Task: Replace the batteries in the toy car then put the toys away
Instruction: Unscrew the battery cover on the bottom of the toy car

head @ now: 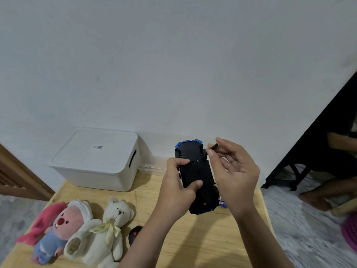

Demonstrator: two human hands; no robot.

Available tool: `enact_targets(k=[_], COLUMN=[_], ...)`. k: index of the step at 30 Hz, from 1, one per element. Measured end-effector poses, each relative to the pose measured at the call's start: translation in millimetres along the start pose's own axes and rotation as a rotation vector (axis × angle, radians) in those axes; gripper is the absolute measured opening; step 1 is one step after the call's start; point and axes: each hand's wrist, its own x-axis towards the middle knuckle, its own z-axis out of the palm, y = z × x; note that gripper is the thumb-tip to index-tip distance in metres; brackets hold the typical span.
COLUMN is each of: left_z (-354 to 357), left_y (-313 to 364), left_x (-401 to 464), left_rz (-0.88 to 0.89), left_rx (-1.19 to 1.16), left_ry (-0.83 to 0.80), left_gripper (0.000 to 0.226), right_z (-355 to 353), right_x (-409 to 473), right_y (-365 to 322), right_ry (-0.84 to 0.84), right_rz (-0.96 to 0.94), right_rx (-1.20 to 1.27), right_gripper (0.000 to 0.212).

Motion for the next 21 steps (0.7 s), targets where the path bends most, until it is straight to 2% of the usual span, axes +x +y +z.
enact_targets(k=[16, 18, 21], left_z=[-4, -3, -2], left_y=[-10, -13, -18], left_x=[3, 5, 7], left_rz=[0.027, 0.016, -0.013], left_rx=[-0.08, -0.087, -0.105], left_ry=[0.021, 0.019, 0.02], left_gripper=[0.05, 0.049, 0.049], right_z=[-12, -16, -25], right_x=[4, 6, 8], right_y=[9, 12, 17], right_ry=[0.15, 0.147, 0.133], right_rz=[0.129, 0.182, 0.339], right_rx=[0.011, 0.022, 0.161], right_gripper=[0.023, 0.022, 0.019])
